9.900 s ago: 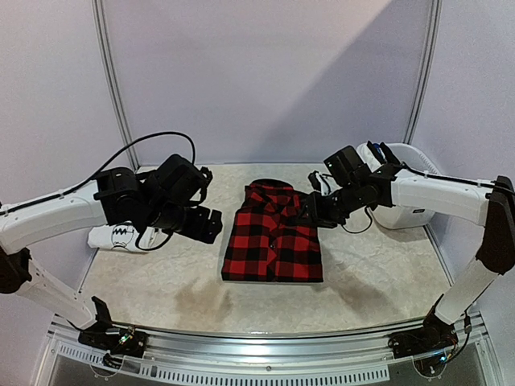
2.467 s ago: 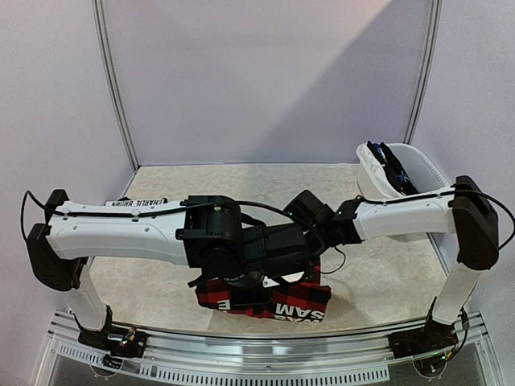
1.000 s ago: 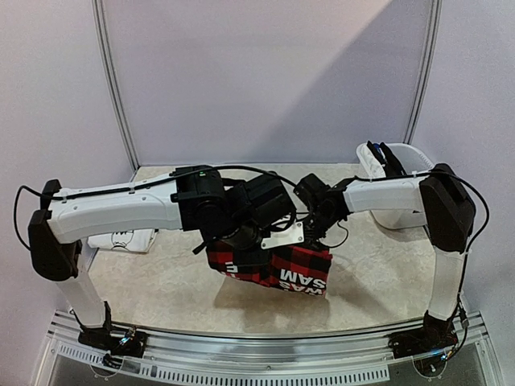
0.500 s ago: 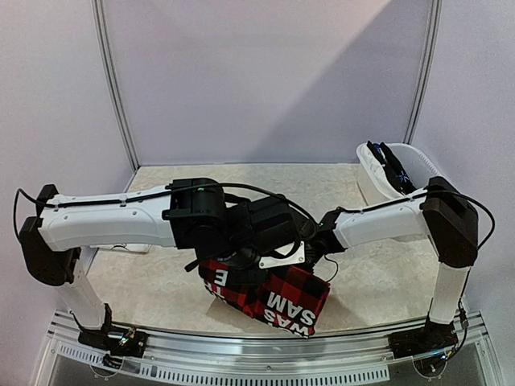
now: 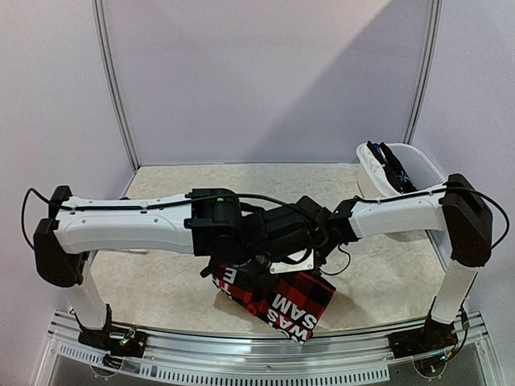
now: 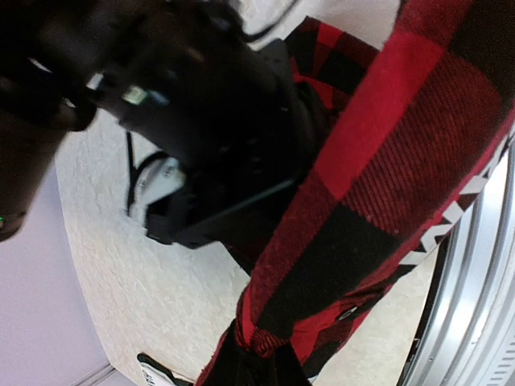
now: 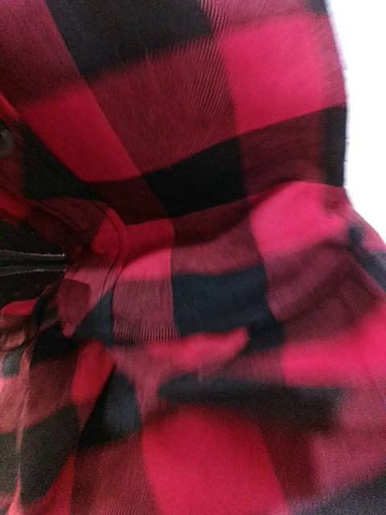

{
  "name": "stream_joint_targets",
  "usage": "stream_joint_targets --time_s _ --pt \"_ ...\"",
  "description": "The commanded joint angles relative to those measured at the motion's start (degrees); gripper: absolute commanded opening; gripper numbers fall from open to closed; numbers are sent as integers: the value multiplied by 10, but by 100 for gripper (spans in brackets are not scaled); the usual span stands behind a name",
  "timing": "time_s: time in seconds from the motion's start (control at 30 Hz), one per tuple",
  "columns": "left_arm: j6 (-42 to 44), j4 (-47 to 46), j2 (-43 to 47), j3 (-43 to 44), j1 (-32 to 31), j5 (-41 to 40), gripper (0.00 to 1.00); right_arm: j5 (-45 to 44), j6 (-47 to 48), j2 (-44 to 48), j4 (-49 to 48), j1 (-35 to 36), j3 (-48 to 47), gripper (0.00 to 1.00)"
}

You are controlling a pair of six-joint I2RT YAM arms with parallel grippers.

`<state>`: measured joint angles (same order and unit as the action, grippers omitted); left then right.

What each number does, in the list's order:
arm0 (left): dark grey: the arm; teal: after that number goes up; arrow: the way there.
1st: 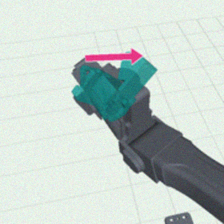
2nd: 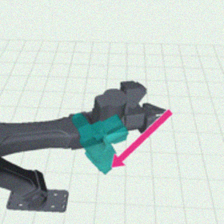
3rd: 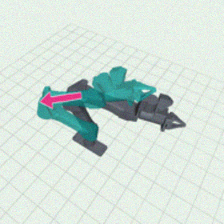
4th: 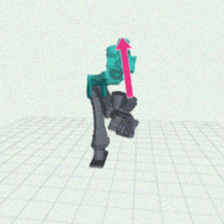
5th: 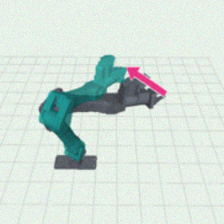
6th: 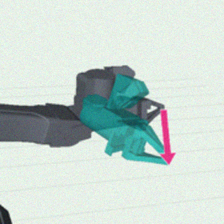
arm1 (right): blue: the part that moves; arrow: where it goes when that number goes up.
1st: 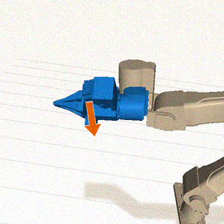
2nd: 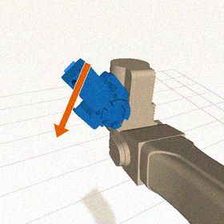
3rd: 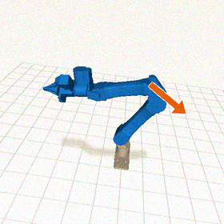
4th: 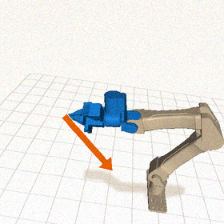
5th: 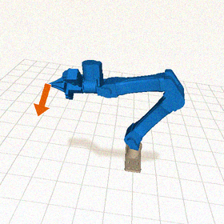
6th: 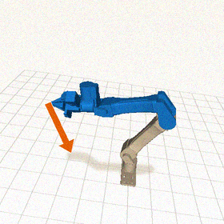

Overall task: Fold and stack the mixed laundry pile
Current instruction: Fold the 2/3-rectangle-folded shirt at the center of the board.

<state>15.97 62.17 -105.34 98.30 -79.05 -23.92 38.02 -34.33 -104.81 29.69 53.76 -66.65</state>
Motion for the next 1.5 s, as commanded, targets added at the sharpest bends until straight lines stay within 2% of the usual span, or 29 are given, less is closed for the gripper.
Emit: stream_joint_targets --time_s 0.0,0.23,0.67,0.8,0.97,1.47 --pt "20 -35 -23 5 9 12 0 -45 14 29 53 -35 4 6" --pt "44 -48 -48 28 34 29 0 -72 19 47 70 -84 -7 10" --pt "87 -89 -128 99 76 62 0 -241 -2 123 177 -203 -10 14" --pt "95 -106 -154 117 87 74 0 -244 -13 151 178 -227 8 19" --pt "103 -150 -179 121 102 86 0 -265 -14 148 205 -230 10 19" --pt "75 -257 -264 132 152 119 0 -294 -69 231 226 -231 63 19"
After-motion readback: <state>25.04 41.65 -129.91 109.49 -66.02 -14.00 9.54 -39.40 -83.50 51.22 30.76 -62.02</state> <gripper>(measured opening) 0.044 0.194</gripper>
